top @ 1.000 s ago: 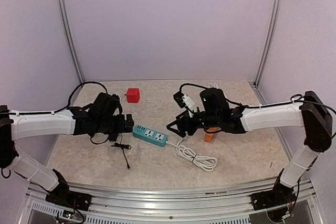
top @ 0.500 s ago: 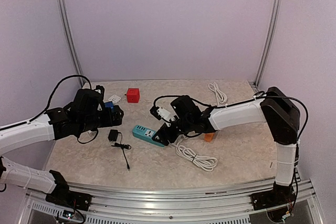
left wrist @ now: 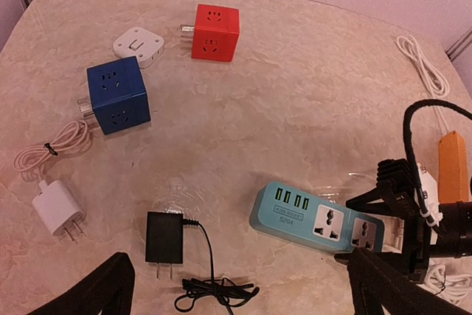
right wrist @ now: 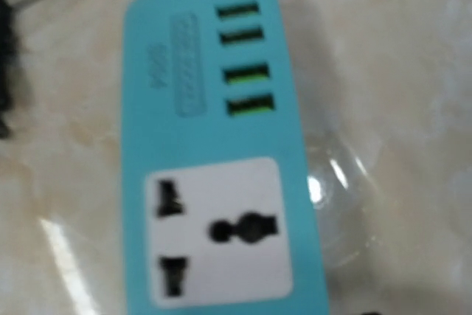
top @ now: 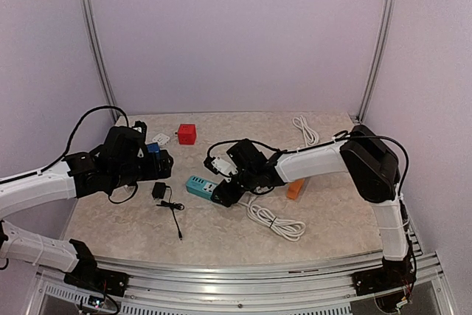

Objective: Pull the plug off the socket

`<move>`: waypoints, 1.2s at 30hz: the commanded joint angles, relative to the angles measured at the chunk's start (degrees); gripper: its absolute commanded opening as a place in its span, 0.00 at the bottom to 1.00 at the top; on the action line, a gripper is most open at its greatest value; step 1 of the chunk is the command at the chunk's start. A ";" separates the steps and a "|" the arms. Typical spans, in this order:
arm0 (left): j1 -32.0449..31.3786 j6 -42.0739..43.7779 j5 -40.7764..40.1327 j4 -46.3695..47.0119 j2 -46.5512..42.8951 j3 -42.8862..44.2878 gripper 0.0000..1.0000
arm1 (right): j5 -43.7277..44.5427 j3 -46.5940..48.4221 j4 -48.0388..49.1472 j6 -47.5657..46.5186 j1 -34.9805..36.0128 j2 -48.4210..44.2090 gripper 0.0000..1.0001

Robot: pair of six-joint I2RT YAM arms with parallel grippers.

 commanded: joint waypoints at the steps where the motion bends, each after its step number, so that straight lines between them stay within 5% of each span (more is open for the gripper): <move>1: -1.01 -0.16 -1.91 -0.93 -1.49 -0.72 0.99 | 3.67 1.79 -4.25 -0.20 0.48 2.81 0.69; 11: -1.50 -0.51 -3.29 -1.17 -2.51 -0.96 0.99 | 6.97 5.91 -1.68 8.62 -3.78 5.64 0.50; 21: -2.38 -2.12 -3.77 -1.36 -3.32 -2.24 0.99 | 8.34 9.23 1.62 16.74 -13.04 7.88 0.47; 36: -2.41 -1.52 -5.14 -0.75 -3.12 -2.72 0.99 | 7.33 -3.36 4.38 10.18 -20.56 2.00 0.34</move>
